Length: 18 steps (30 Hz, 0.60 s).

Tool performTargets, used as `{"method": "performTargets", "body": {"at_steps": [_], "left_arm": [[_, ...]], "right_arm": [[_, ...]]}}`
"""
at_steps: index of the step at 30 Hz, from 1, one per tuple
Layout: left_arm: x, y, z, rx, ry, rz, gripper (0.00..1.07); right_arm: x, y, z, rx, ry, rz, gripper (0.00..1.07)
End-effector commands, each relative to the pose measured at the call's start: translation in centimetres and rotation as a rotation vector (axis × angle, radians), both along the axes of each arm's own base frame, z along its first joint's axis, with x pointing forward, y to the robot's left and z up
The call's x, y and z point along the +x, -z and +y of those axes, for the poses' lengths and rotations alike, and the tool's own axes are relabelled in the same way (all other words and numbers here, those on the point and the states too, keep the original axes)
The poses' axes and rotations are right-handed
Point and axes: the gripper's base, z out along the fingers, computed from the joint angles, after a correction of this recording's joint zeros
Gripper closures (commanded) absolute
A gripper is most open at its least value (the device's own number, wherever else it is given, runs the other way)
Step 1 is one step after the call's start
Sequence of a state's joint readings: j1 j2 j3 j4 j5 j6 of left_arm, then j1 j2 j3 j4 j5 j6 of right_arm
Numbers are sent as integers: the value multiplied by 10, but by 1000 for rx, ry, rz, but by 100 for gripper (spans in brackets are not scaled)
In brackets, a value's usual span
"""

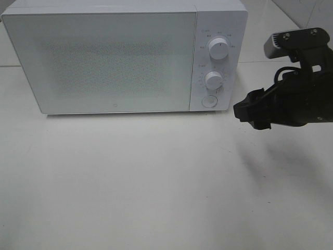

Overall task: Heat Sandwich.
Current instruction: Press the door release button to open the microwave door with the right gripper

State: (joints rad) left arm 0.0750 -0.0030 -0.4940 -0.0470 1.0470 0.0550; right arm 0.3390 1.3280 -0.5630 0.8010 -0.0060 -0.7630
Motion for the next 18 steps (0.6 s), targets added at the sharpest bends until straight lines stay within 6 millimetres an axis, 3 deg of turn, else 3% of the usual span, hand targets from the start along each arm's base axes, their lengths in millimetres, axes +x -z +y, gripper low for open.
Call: {"method": "performTargets", "body": {"at_steps": [1, 3, 4, 7, 14, 18], "left_arm": [[-2, 0, -1, -5, 2, -27, 25], [-2, 0, -1, -5, 2, -27, 25], [-2, 0, -1, -5, 2, -27, 25], [-2, 0, -1, -5, 2, -27, 25], [-2, 0, -1, -5, 2, -27, 25], [-2, 0, -1, -5, 2, -27, 25]], "right_arm": [[6, -9, -20, -11, 90, 113, 40], [10, -17, -45, -83, 243, 231, 40], [10, -17, -45, -83, 243, 231, 40], [6, -27, -70, -270, 356, 366, 40], [-12, -36, -76, -364, 354, 528, 40], [-40, -52, -74, -294, 326, 496, 40]]}}
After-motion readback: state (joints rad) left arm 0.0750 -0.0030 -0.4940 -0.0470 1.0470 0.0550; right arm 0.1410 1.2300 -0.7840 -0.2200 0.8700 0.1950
